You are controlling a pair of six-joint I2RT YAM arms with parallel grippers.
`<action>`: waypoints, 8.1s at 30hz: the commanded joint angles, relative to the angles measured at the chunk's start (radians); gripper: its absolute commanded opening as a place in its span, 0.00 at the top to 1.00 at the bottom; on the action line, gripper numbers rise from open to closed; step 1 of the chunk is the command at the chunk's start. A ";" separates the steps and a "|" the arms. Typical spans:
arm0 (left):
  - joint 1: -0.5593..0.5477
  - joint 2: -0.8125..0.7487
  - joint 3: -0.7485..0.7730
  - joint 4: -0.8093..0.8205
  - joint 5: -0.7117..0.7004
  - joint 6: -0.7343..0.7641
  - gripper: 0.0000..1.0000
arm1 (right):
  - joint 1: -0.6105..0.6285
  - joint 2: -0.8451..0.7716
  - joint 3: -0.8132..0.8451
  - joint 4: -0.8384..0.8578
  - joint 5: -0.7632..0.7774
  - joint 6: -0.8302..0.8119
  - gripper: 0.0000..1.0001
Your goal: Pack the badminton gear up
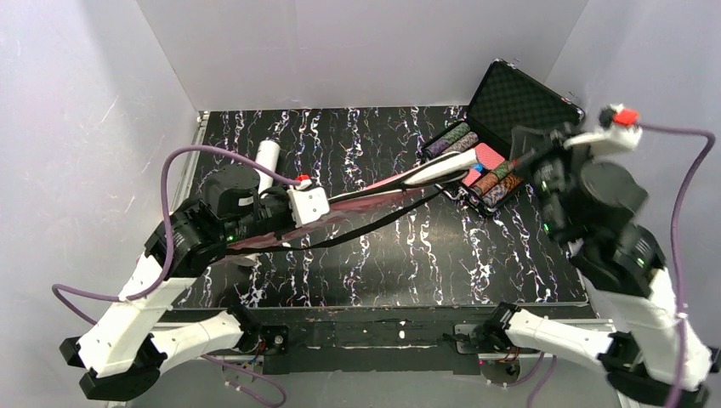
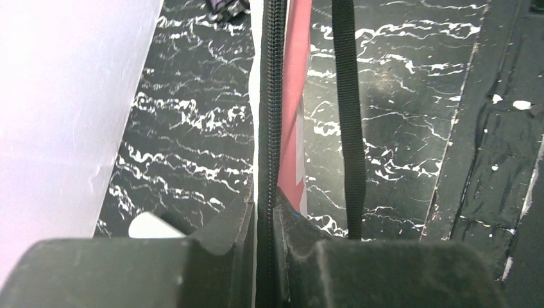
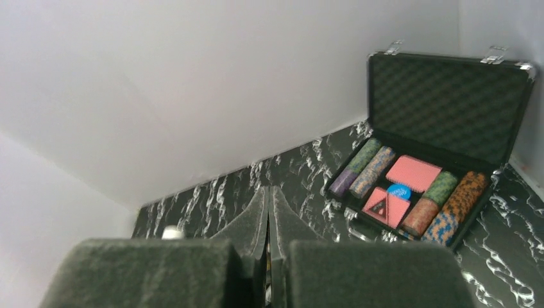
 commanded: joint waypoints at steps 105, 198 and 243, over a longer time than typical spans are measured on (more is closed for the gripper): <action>0.234 0.037 -0.013 0.121 0.340 0.052 1.00 | -0.831 0.052 -0.202 -0.059 -1.370 0.409 0.99; 0.232 0.084 0.060 0.112 0.363 0.004 1.00 | -0.487 0.055 -0.469 0.451 -1.382 0.547 0.34; 0.218 0.064 0.025 0.069 0.377 0.043 1.00 | -0.481 0.016 -0.339 0.278 -1.253 0.431 0.99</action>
